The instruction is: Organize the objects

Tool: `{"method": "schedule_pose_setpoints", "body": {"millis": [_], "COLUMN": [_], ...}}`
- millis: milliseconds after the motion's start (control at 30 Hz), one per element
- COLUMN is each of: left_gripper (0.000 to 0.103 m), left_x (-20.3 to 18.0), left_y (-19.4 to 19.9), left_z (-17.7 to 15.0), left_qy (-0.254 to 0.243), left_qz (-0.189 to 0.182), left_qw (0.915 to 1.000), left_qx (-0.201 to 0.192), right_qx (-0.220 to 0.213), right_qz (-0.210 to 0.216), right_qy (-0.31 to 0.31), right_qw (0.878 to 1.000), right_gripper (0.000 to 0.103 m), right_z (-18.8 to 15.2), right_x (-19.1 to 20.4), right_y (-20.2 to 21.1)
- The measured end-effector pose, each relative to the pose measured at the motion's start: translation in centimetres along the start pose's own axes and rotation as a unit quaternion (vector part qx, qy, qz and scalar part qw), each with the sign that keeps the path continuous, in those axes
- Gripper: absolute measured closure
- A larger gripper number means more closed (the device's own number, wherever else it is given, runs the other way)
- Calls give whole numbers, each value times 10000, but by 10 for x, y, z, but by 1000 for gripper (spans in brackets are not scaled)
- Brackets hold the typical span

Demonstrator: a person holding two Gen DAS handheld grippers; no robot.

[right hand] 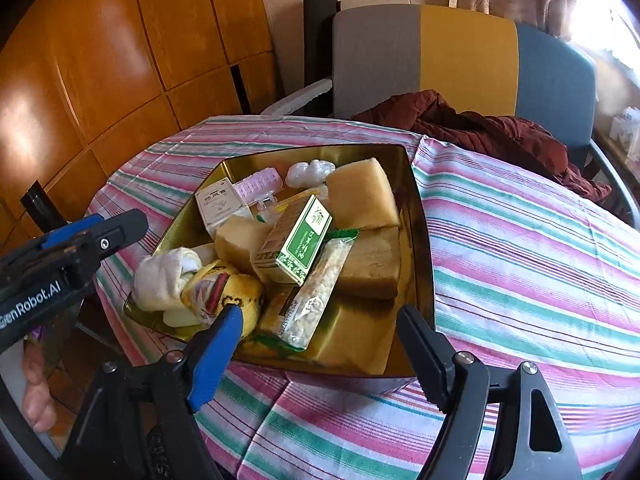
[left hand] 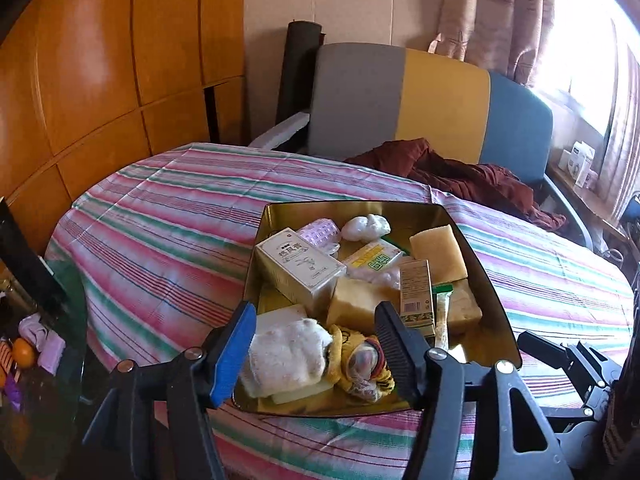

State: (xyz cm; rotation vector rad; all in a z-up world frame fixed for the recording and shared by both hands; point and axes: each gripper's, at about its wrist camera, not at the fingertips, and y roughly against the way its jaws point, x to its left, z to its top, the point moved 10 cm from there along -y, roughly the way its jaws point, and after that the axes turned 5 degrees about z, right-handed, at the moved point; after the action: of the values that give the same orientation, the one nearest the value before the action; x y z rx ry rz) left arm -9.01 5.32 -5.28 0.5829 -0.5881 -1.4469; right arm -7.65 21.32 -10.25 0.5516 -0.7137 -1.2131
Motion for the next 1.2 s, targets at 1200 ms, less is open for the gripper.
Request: {"method": "schedule_pose_setpoints", "body": {"millis": [1200], "left_gripper": [41], "left_x": [3], "left_y": [5], "left_z": [-7], "left_qy": [50], "left_qz": [-182], "left_qw": [9997], "left_qx": [-125], "right_qx": [-155], "right_qz": [-218], "right_qy": [174], "right_qw": [9995], "right_gripper": [19], "right_z": [4], "right_x": [14], "right_y": [-3]}}
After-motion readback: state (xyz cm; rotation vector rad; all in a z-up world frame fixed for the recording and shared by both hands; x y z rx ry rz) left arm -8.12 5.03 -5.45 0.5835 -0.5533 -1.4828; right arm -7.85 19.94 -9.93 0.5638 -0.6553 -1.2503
